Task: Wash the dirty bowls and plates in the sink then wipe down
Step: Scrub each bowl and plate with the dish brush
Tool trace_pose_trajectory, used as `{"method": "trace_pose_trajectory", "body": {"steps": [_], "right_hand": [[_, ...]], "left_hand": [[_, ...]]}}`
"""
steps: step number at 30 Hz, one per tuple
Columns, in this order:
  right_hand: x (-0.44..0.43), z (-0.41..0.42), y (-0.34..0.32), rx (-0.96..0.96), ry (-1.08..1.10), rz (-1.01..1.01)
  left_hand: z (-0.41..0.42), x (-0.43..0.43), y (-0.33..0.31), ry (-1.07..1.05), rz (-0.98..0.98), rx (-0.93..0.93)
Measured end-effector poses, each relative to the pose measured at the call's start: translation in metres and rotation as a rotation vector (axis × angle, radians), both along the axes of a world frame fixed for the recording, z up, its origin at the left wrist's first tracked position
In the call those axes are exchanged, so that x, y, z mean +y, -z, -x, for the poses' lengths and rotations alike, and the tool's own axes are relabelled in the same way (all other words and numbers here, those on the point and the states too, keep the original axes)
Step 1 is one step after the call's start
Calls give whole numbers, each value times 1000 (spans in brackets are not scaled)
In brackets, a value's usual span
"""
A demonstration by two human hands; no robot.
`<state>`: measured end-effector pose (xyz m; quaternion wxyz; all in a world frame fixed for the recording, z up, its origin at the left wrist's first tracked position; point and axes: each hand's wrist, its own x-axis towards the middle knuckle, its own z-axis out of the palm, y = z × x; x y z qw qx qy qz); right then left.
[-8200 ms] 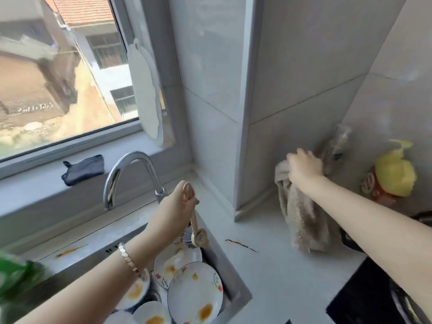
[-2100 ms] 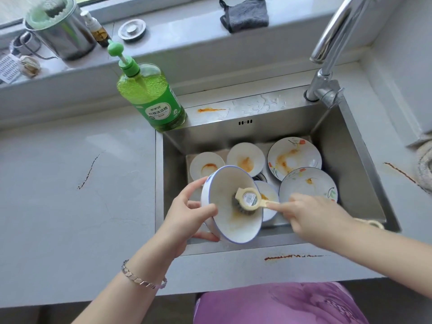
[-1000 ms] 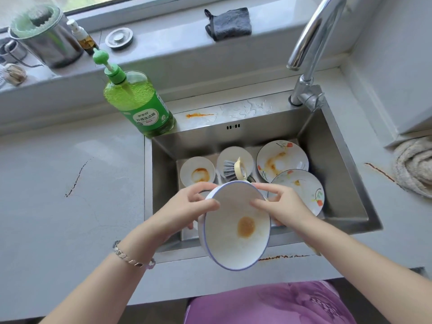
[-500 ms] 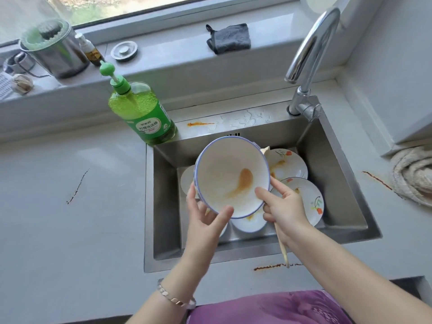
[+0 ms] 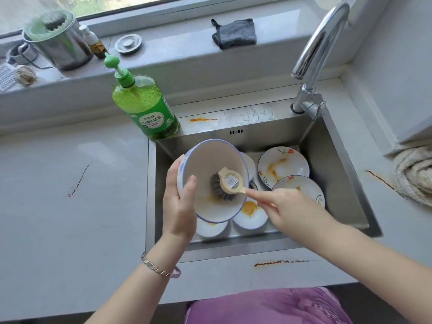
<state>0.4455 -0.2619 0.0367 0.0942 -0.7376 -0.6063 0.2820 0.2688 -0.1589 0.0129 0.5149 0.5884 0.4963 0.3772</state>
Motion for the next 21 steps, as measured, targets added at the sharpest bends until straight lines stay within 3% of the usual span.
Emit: {"method": "trace_pose_trajectory", "body": {"steps": [2, 5, 6, 8, 12, 14, 17, 19, 21], "right_hand": [[0, 12, 3, 121, 7, 50], [2, 31, -6, 758, 153, 203], [3, 30, -9, 866, 201, 247], [5, 18, -7, 817, 193, 282], [8, 3, -5, 447, 62, 262], [8, 14, -4, 485, 53, 238], [8, 30, -9, 766, 109, 266], [6, 21, -6, 759, 138, 283], [5, 11, 2, 632, 125, 296]], "left_hand": [[1, 0, 1, 35, -49, 52], [0, 0, 2, 23, -40, 55], [0, 0, 1, 15, -29, 33], [6, 7, -1, -8, -2, -13], [18, 13, -5, 64, -12, 68], [14, 9, -3, 87, -16, 105], [10, 8, -1, 44, 17, 68], [16, 14, -1, 13, 32, 53], [20, 16, 1, 36, 35, 84]]}}
